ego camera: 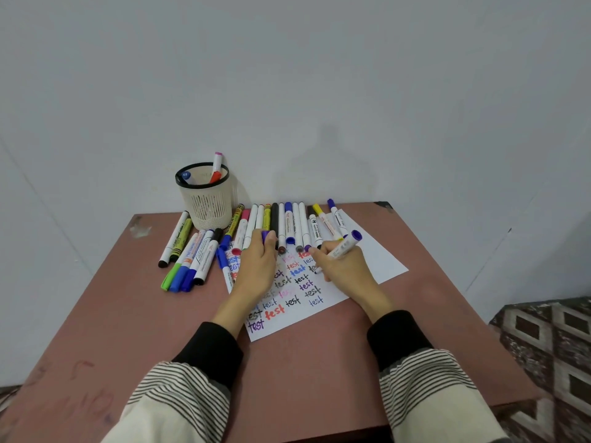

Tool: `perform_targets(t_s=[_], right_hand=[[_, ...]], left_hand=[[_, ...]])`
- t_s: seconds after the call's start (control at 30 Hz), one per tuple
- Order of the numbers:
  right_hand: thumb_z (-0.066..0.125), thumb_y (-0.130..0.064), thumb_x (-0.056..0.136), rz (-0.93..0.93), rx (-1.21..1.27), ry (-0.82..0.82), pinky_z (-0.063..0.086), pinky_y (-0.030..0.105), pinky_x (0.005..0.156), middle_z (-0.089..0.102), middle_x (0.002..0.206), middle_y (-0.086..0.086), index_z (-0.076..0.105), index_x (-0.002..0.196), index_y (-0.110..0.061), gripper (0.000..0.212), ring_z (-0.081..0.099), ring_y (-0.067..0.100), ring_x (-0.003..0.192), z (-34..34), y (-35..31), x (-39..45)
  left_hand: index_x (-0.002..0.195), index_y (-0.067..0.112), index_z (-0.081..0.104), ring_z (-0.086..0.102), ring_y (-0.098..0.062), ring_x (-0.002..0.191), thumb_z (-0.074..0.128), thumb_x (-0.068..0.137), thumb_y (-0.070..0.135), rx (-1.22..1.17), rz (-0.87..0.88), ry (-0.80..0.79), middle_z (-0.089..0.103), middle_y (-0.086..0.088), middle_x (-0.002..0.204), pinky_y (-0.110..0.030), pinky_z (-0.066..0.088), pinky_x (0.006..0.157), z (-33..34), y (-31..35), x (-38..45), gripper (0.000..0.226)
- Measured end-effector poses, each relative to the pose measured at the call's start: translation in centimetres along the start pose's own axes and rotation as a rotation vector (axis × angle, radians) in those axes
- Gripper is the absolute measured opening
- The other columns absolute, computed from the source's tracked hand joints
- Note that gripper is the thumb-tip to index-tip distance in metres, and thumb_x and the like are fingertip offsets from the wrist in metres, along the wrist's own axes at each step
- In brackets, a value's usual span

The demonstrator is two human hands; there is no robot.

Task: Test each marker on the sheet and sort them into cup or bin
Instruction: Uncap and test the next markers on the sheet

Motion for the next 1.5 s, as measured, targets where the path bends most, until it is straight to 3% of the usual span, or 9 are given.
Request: perform_targets(t_s=[0.17,0.3,0.47,0.6,0.73,0.87,1.1,1.27,1.5], right_hand=[[0.06,-0.017,0.087,0.046,-0.001,-0.003,0.032,0.029,0.057,0.041,0.061,0.009,0.044,0.062,-0.005,0.033,0.036,0.019,0.056,0.11,0.36,0.31],[0.063,-0.024,0.09,0.022,-0.012,-0.026,0.036,0.024,0.053,0.049,0.059,0.009,0.049,0.061,-0.002,0.039,0.045,0.012,0.047,0.13,0.31,0.1],[0.062,-0.022,0.089,0.019,0.027,0.047,0.033,0.025,0.052,0.046,0.06,0.011,0.045,0.066,0.007,0.041,0.04,0.019,0.055,-0.04,0.61,0.4],[0.061,-0.022,0.089,0.01,-0.006,0.046,0.032,0.025,0.053,0.043,0.055,0.005,0.043,0.059,-0.009,0.037,0.04,0.018,0.054,0.07,0.69,0.43],[0.061,-0.026,0.089,0.024,-0.032,0.017,0.036,0.026,0.053,0.05,0.056,0.005,0.046,0.063,0.0,0.04,0.045,0.015,0.051,0.12,0.79,0.5],[0.058,-0.018,0.089,0.029,-0.015,0.031,0.034,0.026,0.053,0.044,0.056,0.004,0.046,0.063,-0.008,0.031,0.04,0.016,0.053,0.06,0.73,0.53],[0.059,-0.025,0.091,-0.009,-0.052,0.03,0.033,0.026,0.053,0.041,0.053,0.003,0.04,0.061,-0.002,0.043,0.039,0.017,0.052,0.1,0.89,0.52],[0.057,-0.018,0.09,-0.028,-0.08,0.073,0.03,0.024,0.051,0.037,0.049,-0.004,0.036,0.056,-0.015,0.041,0.031,0.008,0.046,0.06,0.82,0.57],[0.055,-0.019,0.092,-0.047,-0.108,0.092,0.027,0.019,0.047,0.035,0.049,-0.005,0.034,0.056,-0.009,0.043,0.03,0.006,0.046,0.14,0.65,0.46]], left_hand=[[0.105,0.013,0.049,0.045,-0.011,0.063,0.03,0.105,0.036,-0.018,-0.005,-0.005,0.052,-0.001,0.074,-0.026,0.036,0.058,0.09,-0.1,0.15,0.03],[0.107,0.015,0.049,0.047,-0.012,0.065,0.031,0.104,0.038,0.0,-0.017,-0.017,0.054,-0.003,0.077,-0.026,0.038,0.059,0.13,-0.21,0.2,0.03],[0.106,0.013,0.049,0.047,-0.012,0.064,0.031,0.104,0.038,-0.019,-0.023,-0.02,0.054,-0.002,0.076,-0.029,0.038,0.06,0.22,-0.38,0.38,0.031],[0.106,0.013,0.05,0.049,-0.013,0.067,0.031,0.104,0.039,-0.004,-0.017,-0.02,0.055,-0.003,0.078,-0.028,0.039,0.061,0.18,-0.36,0.31,0.032],[0.108,0.013,0.05,0.047,-0.012,0.065,0.032,0.104,0.039,-0.003,-0.028,-0.024,0.055,-0.003,0.079,-0.027,0.039,0.06,0.19,-0.37,0.31,0.032],[0.108,0.011,0.05,0.047,-0.012,0.065,0.031,0.104,0.039,-0.005,-0.025,-0.022,0.055,-0.004,0.079,-0.028,0.038,0.06,0.2,-0.45,0.33,0.033],[0.106,0.012,0.05,0.048,-0.013,0.066,0.032,0.104,0.039,-0.005,-0.018,-0.03,0.054,-0.003,0.077,-0.027,0.038,0.059,0.23,-0.68,0.39,0.033],[0.106,0.013,0.05,0.048,-0.011,0.066,0.032,0.104,0.039,-0.004,-0.024,-0.035,0.055,-0.002,0.079,-0.026,0.036,0.059,0.27,-0.63,0.44,0.032],[0.107,0.013,0.049,0.047,-0.01,0.065,0.032,0.104,0.039,0.009,-0.018,-0.039,0.055,-0.002,0.078,-0.026,0.036,0.059,0.27,-0.67,0.42,0.032]])
Point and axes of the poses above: each hand's wrist, its own x-axis towards the middle knuckle, its own z-axis out of the palm, y = z × x, the point moved 1 cm from there along x, towards the middle knuckle
